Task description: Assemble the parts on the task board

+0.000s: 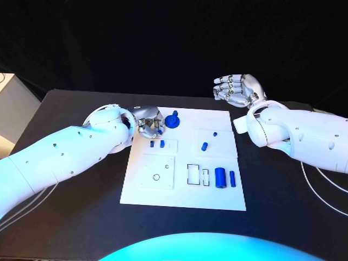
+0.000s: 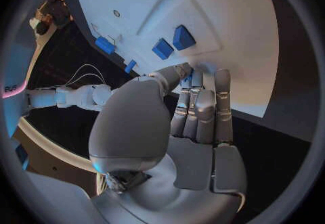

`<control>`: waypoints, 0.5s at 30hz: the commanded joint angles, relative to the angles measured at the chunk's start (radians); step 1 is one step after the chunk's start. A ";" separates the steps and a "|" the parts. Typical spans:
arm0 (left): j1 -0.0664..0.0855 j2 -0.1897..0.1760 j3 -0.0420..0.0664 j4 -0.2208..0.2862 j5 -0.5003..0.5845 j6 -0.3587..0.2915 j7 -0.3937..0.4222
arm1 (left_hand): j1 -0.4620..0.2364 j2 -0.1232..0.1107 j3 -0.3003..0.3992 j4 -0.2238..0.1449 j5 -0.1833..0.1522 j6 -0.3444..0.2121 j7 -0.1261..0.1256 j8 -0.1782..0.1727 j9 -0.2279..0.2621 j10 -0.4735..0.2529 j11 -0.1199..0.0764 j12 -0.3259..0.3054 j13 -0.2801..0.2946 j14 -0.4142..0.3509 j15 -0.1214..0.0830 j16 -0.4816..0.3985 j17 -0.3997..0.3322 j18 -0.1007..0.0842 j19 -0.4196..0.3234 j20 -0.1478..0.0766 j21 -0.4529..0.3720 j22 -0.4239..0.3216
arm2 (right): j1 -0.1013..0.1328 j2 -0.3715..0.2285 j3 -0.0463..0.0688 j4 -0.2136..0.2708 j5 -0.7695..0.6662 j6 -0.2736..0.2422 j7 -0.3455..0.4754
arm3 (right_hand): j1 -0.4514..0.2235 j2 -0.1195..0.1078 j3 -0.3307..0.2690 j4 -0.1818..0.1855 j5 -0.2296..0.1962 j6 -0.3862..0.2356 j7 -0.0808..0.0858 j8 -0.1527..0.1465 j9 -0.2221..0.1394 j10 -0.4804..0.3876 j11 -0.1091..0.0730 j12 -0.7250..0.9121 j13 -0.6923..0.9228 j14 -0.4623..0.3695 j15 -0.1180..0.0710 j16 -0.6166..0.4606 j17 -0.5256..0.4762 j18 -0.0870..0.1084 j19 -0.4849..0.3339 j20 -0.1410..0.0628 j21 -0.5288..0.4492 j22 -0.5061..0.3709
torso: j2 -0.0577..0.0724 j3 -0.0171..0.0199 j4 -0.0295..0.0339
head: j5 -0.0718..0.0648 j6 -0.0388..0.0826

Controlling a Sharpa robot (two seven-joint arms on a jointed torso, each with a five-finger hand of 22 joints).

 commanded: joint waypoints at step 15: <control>-0.007 -0.002 -0.015 -0.010 -0.011 0.013 0.015 | 0.018 0.012 -0.028 -0.013 0.005 0.021 -0.011 0.006 0.027 -0.033 -0.016 0.103 0.071 0.008 -0.013 0.027 0.027 -0.008 -0.004 -0.015 -0.002 -0.001 | -0.001 0.001 0.000 -0.001 -0.008 0.017 0.006 | -0.010 0.000 0.007 -0.007 -0.001 0.010 0.050 -0.008 -0.003 0.010 0.001 -0.010 -0.001 0.008 0.003 -0.004 -0.004 0.004 0.006 0.003 0.003 -0.006 | -0.001 -0.0006 0.0001 | -0.001 -0.004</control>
